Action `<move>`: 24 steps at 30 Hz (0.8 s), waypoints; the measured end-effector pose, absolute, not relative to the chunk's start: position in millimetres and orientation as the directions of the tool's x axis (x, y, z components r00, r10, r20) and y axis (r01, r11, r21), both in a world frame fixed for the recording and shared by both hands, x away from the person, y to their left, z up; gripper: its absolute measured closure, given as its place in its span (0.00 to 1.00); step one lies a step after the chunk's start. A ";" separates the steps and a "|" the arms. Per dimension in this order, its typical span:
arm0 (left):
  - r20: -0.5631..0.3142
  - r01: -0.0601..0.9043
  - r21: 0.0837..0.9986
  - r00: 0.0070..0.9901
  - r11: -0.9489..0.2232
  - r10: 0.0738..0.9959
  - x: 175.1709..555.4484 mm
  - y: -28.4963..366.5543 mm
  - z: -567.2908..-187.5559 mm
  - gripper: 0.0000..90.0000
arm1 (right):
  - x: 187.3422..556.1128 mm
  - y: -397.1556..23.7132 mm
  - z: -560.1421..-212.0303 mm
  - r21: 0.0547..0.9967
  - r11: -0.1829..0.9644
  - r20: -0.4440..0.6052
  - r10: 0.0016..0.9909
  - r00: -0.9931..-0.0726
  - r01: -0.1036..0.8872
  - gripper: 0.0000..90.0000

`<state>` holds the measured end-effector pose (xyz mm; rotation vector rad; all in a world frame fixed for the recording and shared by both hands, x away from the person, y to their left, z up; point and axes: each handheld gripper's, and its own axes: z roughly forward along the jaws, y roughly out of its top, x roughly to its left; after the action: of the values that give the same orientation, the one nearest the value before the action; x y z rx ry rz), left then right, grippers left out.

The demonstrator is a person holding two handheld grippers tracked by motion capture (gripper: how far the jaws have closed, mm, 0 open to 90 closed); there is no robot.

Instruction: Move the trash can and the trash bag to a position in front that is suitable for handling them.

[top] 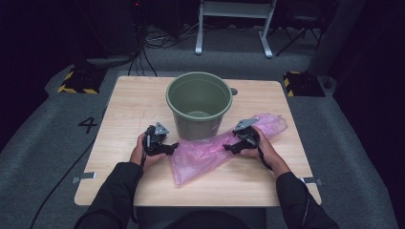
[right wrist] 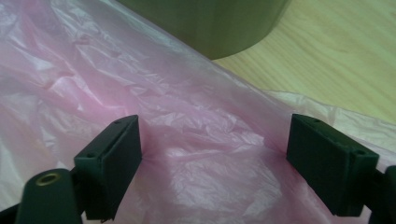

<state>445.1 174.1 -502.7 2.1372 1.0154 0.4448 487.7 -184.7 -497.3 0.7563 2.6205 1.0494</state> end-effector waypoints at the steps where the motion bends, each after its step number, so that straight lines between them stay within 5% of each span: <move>1: 0.015 0.524 0.728 0.633 -0.442 0.774 445.5 174.4 -502.3 0.30 | 486.4 -184.7 -497.6 0.693 0.614 -0.006 0.528 -0.849 0.378 0.21; 11: 0.027 0.523 0.729 0.622 -0.441 0.783 445.5 174.2 -502.3 0.29 | 469.6 -187.3 -499.1 0.703 0.614 -0.010 0.513 -0.858 0.359 0.21; 15: 0.035 0.529 0.727 0.607 -0.437 0.794 445.3 173.7 -502.4 0.25 | 467.6 -189.0 -497.1 0.721 0.599 -0.010 0.512 -0.859 0.349 0.51; 24: 0.056 0.488 0.770 0.590 -0.411 0.806 435.5 178.1 -483.7 0.25 | 467.0 -188.3 -499.0 0.750 0.577 -0.019 0.506 -0.862 0.322 0.87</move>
<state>435.5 178.1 -483.7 2.0846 1.0233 0.5532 467.0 -188.3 -499.0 0.6888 2.5784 1.1569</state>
